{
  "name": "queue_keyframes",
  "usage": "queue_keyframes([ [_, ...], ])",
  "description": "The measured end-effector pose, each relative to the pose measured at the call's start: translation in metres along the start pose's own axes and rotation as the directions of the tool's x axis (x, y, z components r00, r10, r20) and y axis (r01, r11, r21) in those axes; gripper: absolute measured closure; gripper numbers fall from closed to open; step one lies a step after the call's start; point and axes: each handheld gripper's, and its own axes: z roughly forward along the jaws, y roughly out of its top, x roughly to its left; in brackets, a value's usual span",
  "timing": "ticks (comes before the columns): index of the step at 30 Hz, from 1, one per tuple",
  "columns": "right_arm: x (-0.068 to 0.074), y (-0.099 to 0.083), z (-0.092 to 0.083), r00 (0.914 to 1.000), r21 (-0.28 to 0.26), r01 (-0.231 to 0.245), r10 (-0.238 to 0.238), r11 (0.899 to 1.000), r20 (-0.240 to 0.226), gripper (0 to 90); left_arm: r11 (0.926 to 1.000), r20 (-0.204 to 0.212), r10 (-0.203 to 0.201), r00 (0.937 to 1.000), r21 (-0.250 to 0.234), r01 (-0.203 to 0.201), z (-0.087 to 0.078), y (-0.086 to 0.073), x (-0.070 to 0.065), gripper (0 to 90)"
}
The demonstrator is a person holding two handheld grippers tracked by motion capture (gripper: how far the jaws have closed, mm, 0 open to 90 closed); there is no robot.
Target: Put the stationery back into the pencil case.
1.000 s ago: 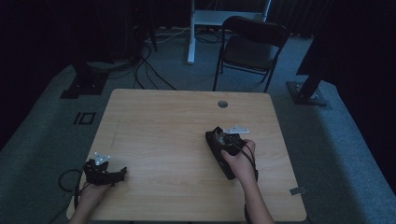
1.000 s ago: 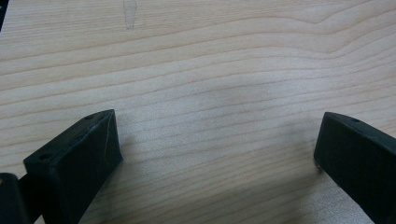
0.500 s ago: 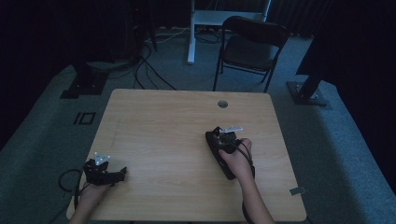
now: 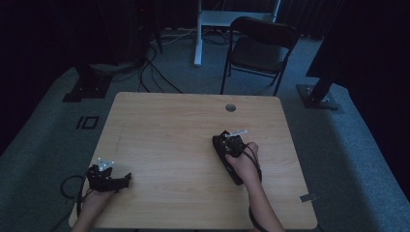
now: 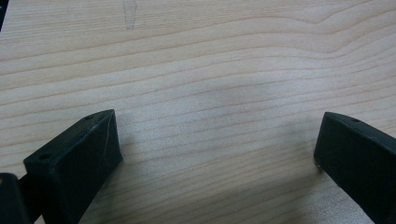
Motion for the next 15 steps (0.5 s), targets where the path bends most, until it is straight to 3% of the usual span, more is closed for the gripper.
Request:
queue_keyframes([
  [15, -0.0011, 0.0007, -0.0005, 0.9998, 0.008, -0.002, 0.002, 1.000, -0.020, 50.0, 1.0000, 0.000, 0.000, 1.0000, 0.000, 0.000, 0.0000, 0.0000, 0.0000, 0.6],
])
